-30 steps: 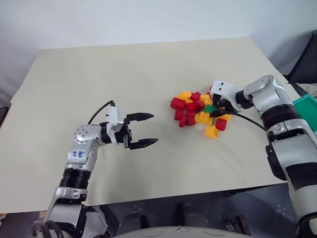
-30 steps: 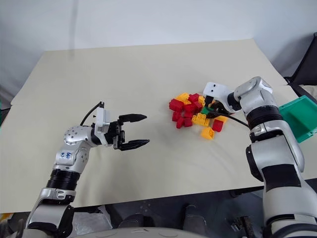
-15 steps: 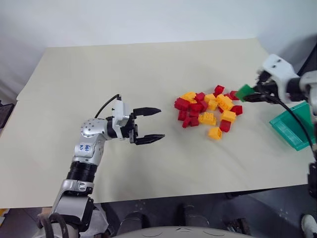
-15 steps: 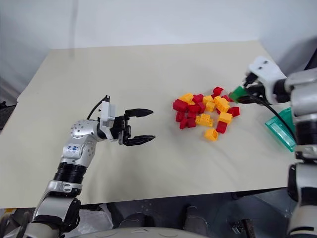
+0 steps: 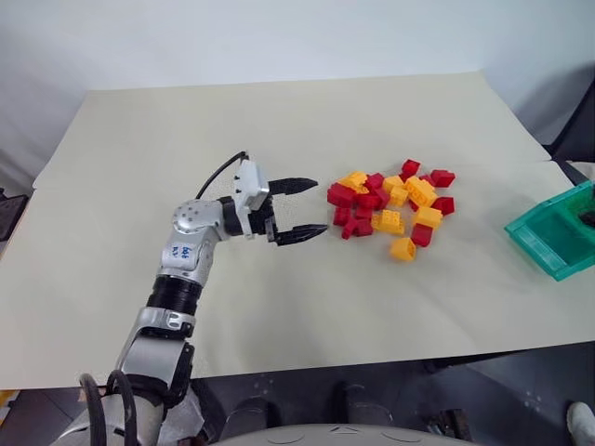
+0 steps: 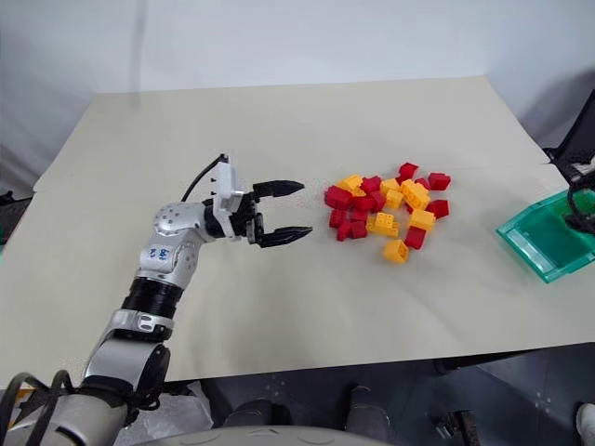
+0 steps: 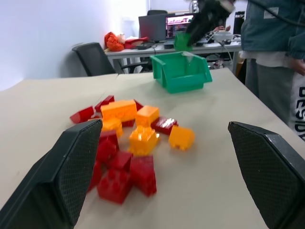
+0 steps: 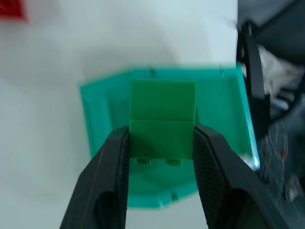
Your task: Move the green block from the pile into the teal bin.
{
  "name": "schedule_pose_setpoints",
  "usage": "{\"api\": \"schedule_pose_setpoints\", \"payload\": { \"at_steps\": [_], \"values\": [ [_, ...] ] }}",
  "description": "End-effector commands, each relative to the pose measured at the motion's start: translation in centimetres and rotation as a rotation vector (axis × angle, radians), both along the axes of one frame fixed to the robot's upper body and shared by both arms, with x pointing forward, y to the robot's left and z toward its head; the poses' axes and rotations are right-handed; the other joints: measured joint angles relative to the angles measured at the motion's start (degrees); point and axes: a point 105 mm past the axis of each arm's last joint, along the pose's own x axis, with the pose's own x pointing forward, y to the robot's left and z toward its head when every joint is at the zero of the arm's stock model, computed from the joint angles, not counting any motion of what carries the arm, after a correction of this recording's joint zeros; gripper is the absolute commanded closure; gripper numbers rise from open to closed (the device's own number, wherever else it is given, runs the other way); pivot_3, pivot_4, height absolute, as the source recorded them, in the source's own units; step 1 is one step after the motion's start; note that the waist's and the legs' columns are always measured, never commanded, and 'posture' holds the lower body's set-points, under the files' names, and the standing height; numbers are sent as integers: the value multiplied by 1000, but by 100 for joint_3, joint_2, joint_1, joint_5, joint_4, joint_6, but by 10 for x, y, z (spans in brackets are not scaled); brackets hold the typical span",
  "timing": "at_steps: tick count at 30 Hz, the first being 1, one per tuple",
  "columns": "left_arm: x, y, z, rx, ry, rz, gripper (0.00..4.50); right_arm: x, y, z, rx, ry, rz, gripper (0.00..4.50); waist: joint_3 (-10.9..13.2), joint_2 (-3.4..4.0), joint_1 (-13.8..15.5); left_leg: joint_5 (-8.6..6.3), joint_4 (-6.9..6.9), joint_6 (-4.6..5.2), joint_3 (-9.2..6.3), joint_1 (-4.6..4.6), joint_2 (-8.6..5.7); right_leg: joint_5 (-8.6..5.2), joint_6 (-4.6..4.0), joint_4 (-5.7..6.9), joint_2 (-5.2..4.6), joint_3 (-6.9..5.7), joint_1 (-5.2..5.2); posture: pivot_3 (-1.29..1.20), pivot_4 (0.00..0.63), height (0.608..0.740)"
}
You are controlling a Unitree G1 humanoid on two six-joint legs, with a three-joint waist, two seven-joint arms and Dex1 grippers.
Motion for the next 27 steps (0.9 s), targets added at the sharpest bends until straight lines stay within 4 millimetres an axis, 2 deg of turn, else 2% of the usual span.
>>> {"api": "schedule_pose_setpoints", "payload": {
  "at_steps": [1,4,8,13,18,23,27],
  "values": [
    [-3,-8,8,12,-30,-24,0,10,-6,2,-7,-69,-15,3018,0,1,-9,1,0,1,3,0,0,0,0,-1,0,2,0,0,150,740],
    [-5,-11,8,25,-39,-41,0,22,-16,-7,-25,-77,-61,3018,0,1,-9,4,0,2,7,2,0,0,0,-1,0,7,-1,0,150,740],
    [-5,-12,10,30,-49,-44,0,32,-21,-9,-32,-82,-87,1701,-1,2,14,5,-1,3,9,2,0,0,0,-3,0,11,-1,0,150,740],
    [-4,-13,13,49,-68,-35,0,32,-19,-2,-57,-73,-59,16,-1,2,25,5,-1,3,-2,-9,-1,0,0,-8,0,0,-1,0,150,740],
    [-2,-13,12,49,-49,-24,0,27,-15,7,-69,-75,-26,16,-1,2,23,5,-3,3,-2,-8,-1,0,0,-7,0,-1,-1,0,150,740],
    [0,-7,5,49,-10,-10,0,19,38,26,24,-102,238,16,-1,2,22,4,-2,3,-8,-8,0,0,0,-5,0,-3,-1,0,150,740],
    [-4,3,3,17,-6,13,0,-1,104,14,145,-27,562,16,0,0,30,4,-1,3,-16,-4,2,1,0,-2,1,-4,1,0,150,740]
  ]
}}
